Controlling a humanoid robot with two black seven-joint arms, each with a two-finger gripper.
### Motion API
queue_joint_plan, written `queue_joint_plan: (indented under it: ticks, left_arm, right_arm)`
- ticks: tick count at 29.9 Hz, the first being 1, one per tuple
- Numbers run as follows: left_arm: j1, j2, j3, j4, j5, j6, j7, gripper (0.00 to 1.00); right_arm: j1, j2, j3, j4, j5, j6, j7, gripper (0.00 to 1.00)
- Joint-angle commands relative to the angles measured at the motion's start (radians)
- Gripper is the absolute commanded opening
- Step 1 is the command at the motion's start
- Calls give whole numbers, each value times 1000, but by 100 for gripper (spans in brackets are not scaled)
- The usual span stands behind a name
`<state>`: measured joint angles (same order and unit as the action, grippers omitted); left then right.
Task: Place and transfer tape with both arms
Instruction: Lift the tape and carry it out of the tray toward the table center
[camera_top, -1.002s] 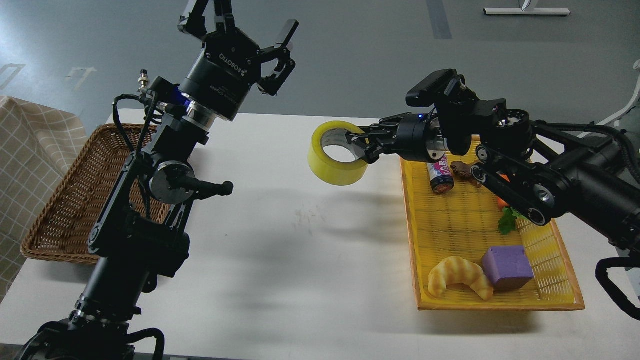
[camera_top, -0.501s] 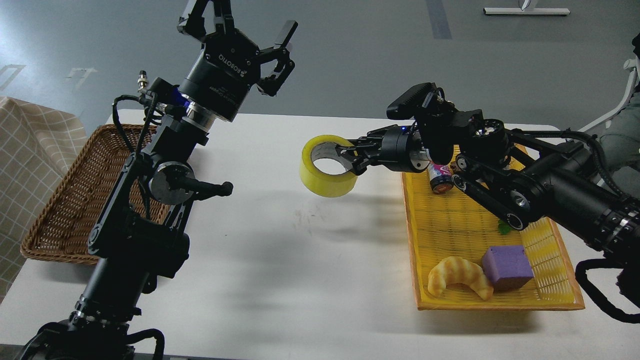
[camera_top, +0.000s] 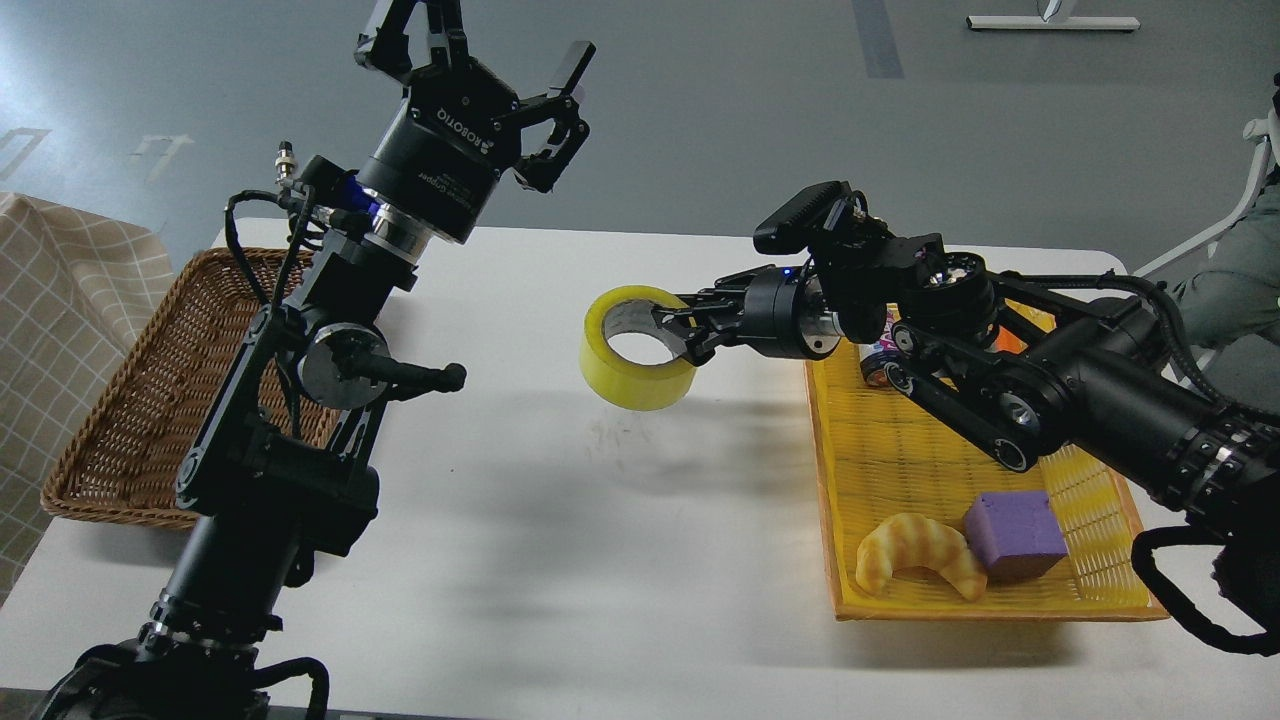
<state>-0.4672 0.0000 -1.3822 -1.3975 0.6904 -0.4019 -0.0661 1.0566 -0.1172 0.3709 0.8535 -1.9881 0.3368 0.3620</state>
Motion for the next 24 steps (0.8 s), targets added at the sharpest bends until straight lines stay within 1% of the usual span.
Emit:
queue_joint_plan:
  ticks: [1, 18, 21, 24]
  left_arm:
    - [-2, 0, 0, 0, 0, 0, 0, 98]
    - [-4, 0, 0, 0, 0, 2, 0, 98]
    - [-4, 0, -1, 0, 0, 0, 0, 98]
    - [-4, 0, -1, 0, 0, 0, 0, 98]
  right_arm:
    - [-15, 5, 0, 2, 3, 1, 0, 16]
    - [-81, 17, -1, 13, 2, 1, -3, 17]
    - [-81, 22, -1, 12, 5, 1, -3, 19]
    - [-92, 31, 2, 10, 6, 1, -11, 25]
